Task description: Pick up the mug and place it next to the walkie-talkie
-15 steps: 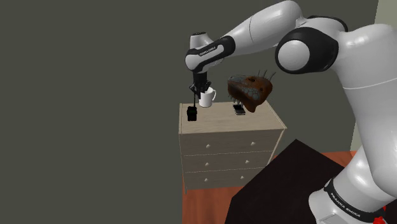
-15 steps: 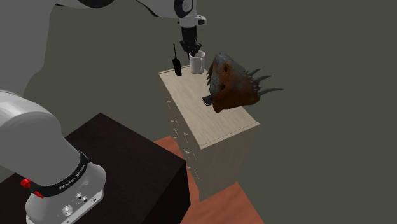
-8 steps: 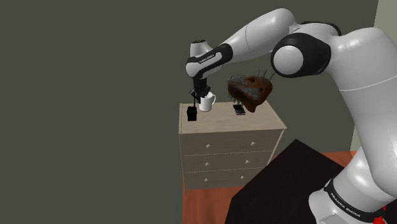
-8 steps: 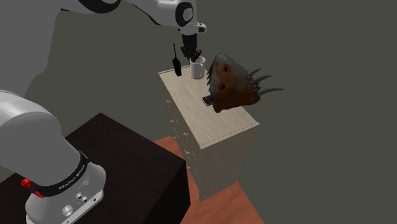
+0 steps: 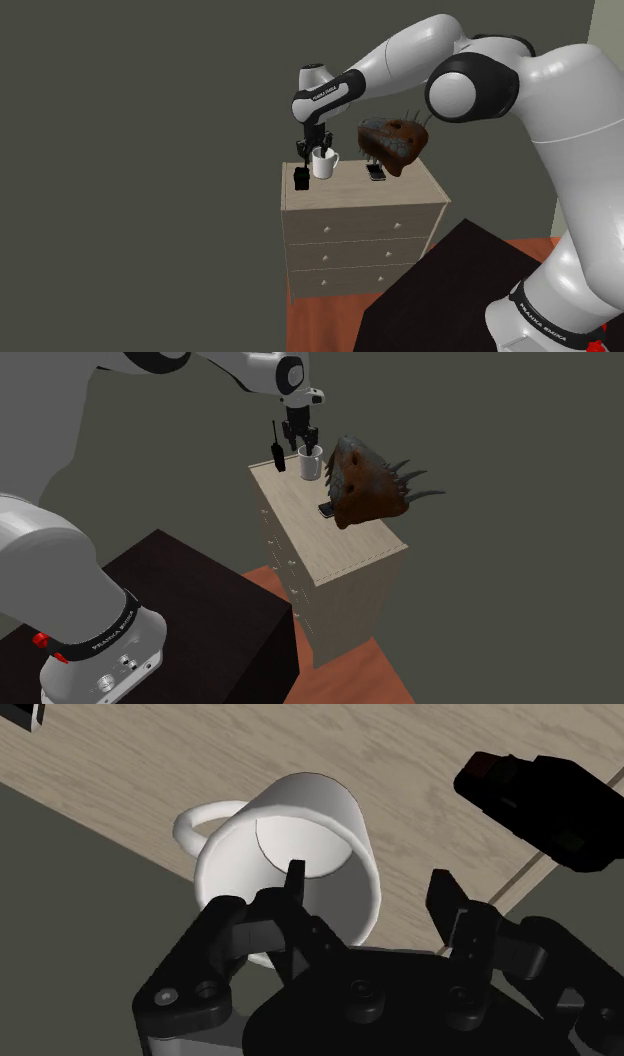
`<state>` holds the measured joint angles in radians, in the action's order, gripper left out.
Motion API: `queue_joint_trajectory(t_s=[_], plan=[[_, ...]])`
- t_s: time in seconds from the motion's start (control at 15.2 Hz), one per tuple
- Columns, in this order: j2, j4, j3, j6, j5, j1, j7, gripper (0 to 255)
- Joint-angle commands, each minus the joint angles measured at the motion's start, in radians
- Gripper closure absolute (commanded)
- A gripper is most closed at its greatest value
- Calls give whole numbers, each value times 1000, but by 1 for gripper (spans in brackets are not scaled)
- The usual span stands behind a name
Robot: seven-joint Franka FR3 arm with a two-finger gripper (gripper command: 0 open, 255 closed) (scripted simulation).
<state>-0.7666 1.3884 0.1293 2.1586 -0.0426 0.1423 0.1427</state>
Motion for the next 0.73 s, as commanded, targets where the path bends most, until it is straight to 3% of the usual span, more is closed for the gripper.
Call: queue_joint_trajectory(t_s=[0.0, 0.66], plan=[[0, 0, 0, 0, 0, 0, 0, 0], [63, -25, 4, -88, 6, 6, 3, 0]])
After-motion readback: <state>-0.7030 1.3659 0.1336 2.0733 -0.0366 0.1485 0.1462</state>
